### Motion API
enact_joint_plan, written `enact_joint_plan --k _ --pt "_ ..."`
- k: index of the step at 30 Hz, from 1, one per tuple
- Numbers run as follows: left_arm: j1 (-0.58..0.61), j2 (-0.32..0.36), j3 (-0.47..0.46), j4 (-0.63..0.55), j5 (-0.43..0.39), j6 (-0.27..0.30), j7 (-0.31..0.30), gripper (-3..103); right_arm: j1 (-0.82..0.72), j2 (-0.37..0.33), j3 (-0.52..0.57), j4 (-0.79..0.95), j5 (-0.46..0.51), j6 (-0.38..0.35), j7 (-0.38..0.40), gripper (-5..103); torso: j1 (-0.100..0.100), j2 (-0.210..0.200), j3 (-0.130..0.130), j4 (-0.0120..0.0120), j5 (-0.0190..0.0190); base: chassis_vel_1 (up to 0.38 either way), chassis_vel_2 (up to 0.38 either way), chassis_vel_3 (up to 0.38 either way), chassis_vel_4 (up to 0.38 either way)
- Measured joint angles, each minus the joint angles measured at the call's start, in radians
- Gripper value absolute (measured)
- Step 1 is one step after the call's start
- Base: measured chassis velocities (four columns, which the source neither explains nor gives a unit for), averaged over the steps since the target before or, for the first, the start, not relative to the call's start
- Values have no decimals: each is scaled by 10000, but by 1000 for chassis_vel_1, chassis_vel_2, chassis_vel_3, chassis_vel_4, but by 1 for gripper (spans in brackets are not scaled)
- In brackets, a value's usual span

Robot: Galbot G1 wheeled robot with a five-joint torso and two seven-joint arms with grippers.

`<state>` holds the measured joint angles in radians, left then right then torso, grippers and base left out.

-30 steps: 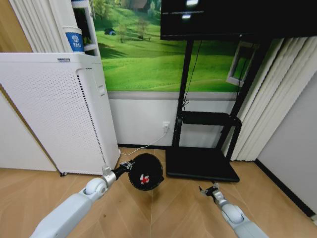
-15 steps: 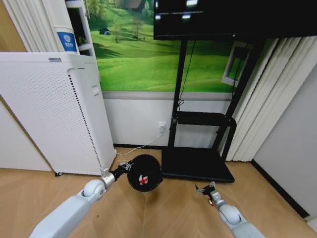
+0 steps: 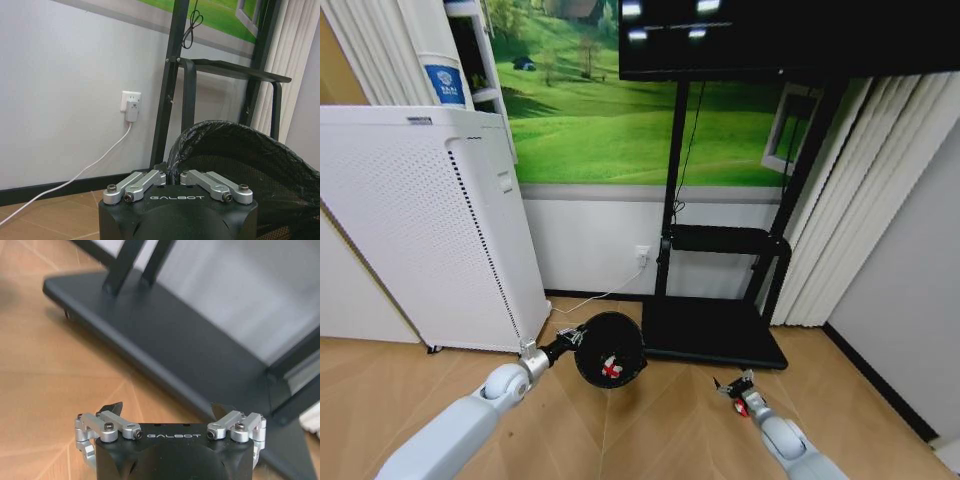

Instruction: Pick up the trash bin and place the garbage on the floor into it.

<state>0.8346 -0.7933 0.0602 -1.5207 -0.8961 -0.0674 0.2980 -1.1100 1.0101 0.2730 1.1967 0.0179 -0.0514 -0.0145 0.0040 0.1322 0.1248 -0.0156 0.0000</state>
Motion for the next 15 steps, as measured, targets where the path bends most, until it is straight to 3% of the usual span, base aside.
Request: enact_joint_plan --k 8,15 --pt "260 138 -226 -101 5 0 58 7 327 223 -38 -1038 -235 -561 -17 91 0 0 0 -1 0 0 0 0 0" --pt "323 89 -273 -101 33 -11 95 7 552 404 -47 -1679 -453 -609 -8 95 0 0 0 -3 -1 0 0 0 0"
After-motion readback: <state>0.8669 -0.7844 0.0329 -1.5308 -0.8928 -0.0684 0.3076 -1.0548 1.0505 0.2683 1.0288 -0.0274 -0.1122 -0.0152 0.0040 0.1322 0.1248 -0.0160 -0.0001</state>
